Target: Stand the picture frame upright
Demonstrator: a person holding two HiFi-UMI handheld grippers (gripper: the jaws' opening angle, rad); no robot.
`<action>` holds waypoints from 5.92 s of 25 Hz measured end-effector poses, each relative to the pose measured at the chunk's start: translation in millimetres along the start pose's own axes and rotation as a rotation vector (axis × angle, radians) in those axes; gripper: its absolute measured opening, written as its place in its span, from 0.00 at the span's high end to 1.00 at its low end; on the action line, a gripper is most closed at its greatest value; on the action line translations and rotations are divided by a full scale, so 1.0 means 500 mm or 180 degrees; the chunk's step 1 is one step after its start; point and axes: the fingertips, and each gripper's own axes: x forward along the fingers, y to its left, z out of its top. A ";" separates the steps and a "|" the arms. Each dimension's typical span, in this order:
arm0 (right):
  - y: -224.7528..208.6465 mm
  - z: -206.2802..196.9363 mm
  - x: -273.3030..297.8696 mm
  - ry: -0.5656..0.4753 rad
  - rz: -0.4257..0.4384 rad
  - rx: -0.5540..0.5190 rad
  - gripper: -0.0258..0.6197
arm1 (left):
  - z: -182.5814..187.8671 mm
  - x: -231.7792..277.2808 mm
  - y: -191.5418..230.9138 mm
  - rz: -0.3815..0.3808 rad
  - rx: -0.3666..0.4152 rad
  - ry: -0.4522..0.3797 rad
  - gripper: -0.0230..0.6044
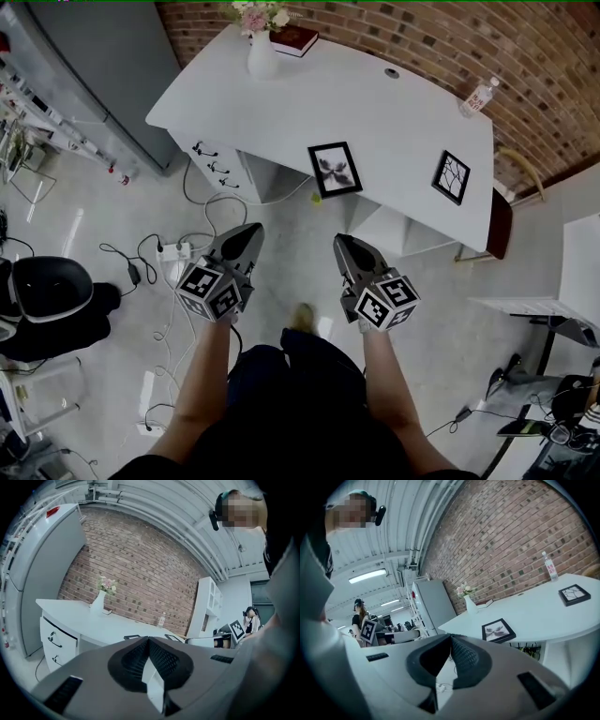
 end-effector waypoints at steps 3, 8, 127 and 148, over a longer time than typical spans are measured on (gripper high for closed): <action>-0.025 -0.005 0.011 0.0003 -0.0015 0.0092 0.96 | -0.005 0.032 -0.001 -0.0038 0.0012 0.0054 0.96; -0.055 -0.026 0.026 0.0029 -0.0067 0.0254 0.96 | -0.015 0.073 0.001 -0.0111 0.0051 0.0153 0.96; -0.057 0.032 0.485 -0.0050 0.0294 0.1921 0.87 | 0.095 0.261 0.461 -0.0365 -0.0200 0.0616 0.58; 0.043 0.091 0.715 0.1131 0.0802 0.0154 0.87 | 0.168 0.297 0.607 -0.1173 0.1006 0.1007 0.55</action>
